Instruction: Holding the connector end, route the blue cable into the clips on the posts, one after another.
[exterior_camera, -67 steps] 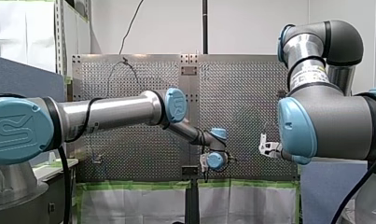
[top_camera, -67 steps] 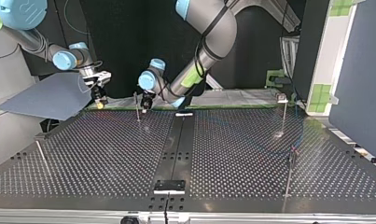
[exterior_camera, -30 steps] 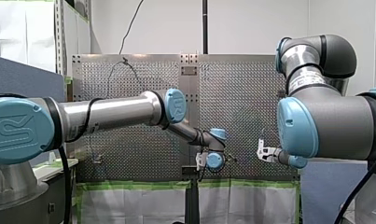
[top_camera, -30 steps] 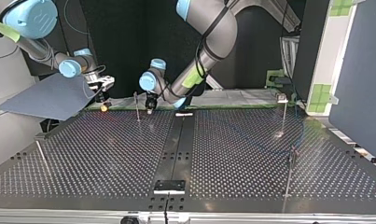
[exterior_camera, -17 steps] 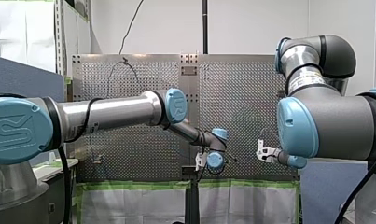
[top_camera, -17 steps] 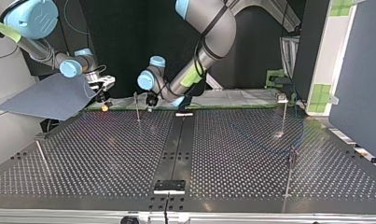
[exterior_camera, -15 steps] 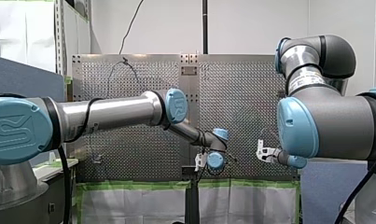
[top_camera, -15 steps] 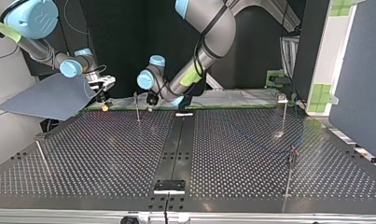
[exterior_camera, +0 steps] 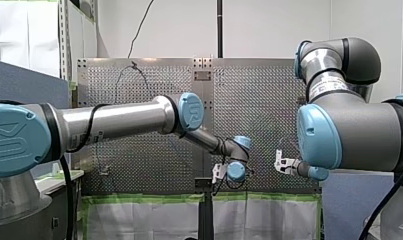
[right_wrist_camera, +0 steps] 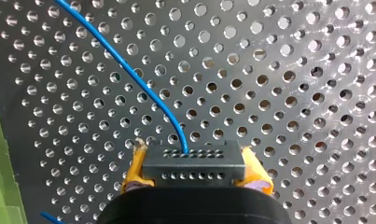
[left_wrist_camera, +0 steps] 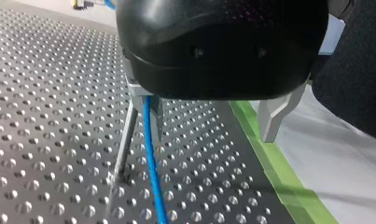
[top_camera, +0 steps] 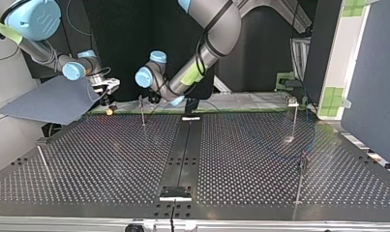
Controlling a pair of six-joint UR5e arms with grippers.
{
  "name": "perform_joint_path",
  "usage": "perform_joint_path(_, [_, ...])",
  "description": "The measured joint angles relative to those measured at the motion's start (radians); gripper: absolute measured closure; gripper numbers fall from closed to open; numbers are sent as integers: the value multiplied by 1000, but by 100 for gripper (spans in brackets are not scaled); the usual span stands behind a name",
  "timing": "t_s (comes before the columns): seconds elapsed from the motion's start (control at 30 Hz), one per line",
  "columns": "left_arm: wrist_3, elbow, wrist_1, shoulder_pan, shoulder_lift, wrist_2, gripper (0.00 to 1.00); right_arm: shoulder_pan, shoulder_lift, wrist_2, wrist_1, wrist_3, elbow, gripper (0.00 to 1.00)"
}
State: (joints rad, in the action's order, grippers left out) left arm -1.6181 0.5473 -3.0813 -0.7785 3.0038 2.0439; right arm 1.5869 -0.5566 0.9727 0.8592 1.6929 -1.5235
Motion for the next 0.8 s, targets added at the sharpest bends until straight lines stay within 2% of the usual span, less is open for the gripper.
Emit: perform_joint_path(0.8, [0, 2, -40, -20, -53, 24, 0, 2, 0, -5, 0, 2, 1, 100])
